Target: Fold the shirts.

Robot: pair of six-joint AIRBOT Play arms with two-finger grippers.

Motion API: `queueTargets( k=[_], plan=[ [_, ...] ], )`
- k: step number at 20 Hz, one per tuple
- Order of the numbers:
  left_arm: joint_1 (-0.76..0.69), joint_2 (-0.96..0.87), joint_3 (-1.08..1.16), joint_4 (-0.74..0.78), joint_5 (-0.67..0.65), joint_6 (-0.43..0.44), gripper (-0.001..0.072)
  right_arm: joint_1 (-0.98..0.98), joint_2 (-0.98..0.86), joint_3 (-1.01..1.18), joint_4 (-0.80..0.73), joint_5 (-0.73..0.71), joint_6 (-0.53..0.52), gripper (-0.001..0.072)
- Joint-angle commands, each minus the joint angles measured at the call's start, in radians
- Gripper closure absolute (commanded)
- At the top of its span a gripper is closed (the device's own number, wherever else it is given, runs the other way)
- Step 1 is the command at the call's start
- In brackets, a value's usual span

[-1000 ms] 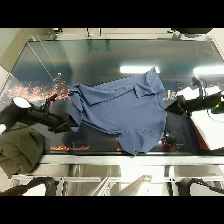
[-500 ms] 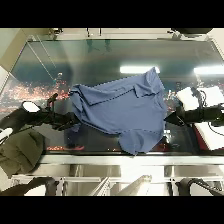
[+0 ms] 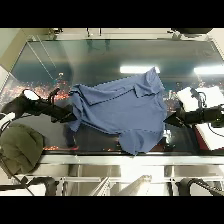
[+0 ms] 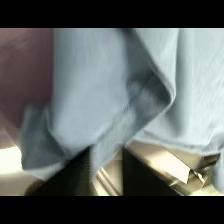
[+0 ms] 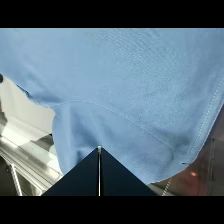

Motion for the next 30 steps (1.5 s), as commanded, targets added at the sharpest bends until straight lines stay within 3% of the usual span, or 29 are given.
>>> queueTargets(
  k=[1, 3, 7, 8, 9, 10, 12, 13, 17, 21, 22, 23, 30],
  plan=[
    [0.002, -0.048, 0.068, -0.003, -0.053, 0.004, 0.0678, 0.0, 0.001, -0.001, 0.001, 0.002, -0.008, 0.0697],
    [0.024, -0.047, 0.102, -0.002, -0.137, 0.037, 0.0679, -0.001, 0.002, -0.003, -0.029, 0.005, -0.01, 0.0696],
    [0.098, 0.084, 0.046, 0.047, -0.192, 0.045, 0.0706, -0.055, 0.083, -0.162, -0.113, -0.072, 0.138, 0.0695],
    [0.116, 0.129, 0.012, 0.07, -0.188, 0.046, 0.063, -0.081, 0.119, -0.226, -0.111, -0.122, 0.163, 0.0695],
    [0.134, 0.167, -0.023, 0.095, -0.186, 0.046, 0.0385, -0.094, 0.139, -0.273, -0.105, -0.161, 0.175, 0.069],
    [0.148, 0.196, -0.051, 0.108, -0.176, 0.046, 0.0367, -0.095, 0.143, -0.305, -0.103, -0.197, 0.175, 0.0671],
    [0.159, 0.238, -0.098, 0.11, -0.174, 0.046, 0.0367, -0.094, 0.121, -0.322, -0.102, -0.216, 0.173, 0.0285],
    [0.158, 0.252, -0.112, 0.113, -0.174, 0.047, 0.0367, -0.094, 0.105, -0.322, -0.089, -0.233, 0.172, 0.0202],
    [0.116, 0.258, -0.119, 0.125, -0.159, 0.047, 0.0367, -0.092, 0.022, -0.322, 0.054, -0.31, 0.034, 0.0215],
    [0.05, 0.253, -0.119, 0.127, -0.137, 0.046, 0.0367, -0.046, -0.126, -0.322, 0.343, -0.309, -0.219, 0.0231],
    [0.035, 0.242, -0.119, 0.127, -0.139, 0.045, 0.0367, -0.026, -0.16, -0.32, 0.397, -0.304, -0.262, 0.0405],
    [0.02, 0.226, -0.119, 0.127, -0.14, 0.043, 0.0367, -0.006, -0.19, -0.319, 0.445, -0.293, -0.304, 0.063],
    [-0.048, 0.079, -0.119, 0.127, -0.071, 0.026, 0.0367, 0.016, -0.218, -0.318, 0.502, -0.222, -0.362, 0.0629]
  ],
)
